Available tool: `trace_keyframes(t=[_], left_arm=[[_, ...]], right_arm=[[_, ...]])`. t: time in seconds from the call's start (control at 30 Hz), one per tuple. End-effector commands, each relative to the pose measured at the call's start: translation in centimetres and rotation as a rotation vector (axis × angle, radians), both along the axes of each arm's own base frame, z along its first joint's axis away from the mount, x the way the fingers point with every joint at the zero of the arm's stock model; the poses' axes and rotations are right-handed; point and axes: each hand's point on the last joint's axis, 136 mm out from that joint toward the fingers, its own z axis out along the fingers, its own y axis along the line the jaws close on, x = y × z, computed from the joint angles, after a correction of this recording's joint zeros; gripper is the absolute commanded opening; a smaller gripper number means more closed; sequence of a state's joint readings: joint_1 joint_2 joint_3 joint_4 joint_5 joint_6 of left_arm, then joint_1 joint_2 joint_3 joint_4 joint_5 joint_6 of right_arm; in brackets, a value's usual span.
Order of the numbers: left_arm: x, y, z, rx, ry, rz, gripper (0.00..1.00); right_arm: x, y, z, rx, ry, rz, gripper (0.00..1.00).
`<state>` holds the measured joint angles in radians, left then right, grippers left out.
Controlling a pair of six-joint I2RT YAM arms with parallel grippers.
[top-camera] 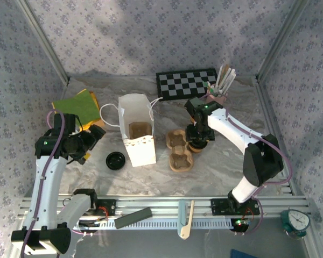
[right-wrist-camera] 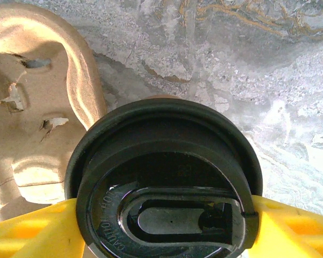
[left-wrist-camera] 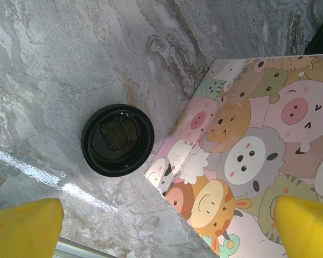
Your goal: Pack the takeout coffee
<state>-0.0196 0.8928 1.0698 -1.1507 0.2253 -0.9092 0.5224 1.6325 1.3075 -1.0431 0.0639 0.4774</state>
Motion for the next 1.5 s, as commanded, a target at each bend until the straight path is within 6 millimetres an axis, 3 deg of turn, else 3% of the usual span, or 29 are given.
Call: trace_keyframes(t=[0.0,0.33,0.57,1.1,1.47], left_arm=[[0.0,-0.3,0.7,-0.015,-0.021,-0.017,1.0],[0.6,-0.6,0.4,-0.03,-0.028,-0.026,1.0],[1.3,-1.2,-0.9,-0.042,-0.012,-0.059,0.99],[3.0,-5.2,-6.4,-0.067,0.001,-0.177,0.99],[2.2,-9.4,-8.8,-0.12,0.003,-0.234,0.99]], right_arm=[[-0.7,-0.2,-0.3,-0.008,0.024,0.003,0.72],[-0.7,-0.3,1.8,0.006,0.001,0.003,0.69],[-0.6,-0.1,4.5,0.024,-0.042,0.009,0.69],[-1.3,-0.6,16.4,0.053,-0.222,0.053,0.68],[-2.2,1.8,22.2,0.085,-0.303,0.13,0.67]])
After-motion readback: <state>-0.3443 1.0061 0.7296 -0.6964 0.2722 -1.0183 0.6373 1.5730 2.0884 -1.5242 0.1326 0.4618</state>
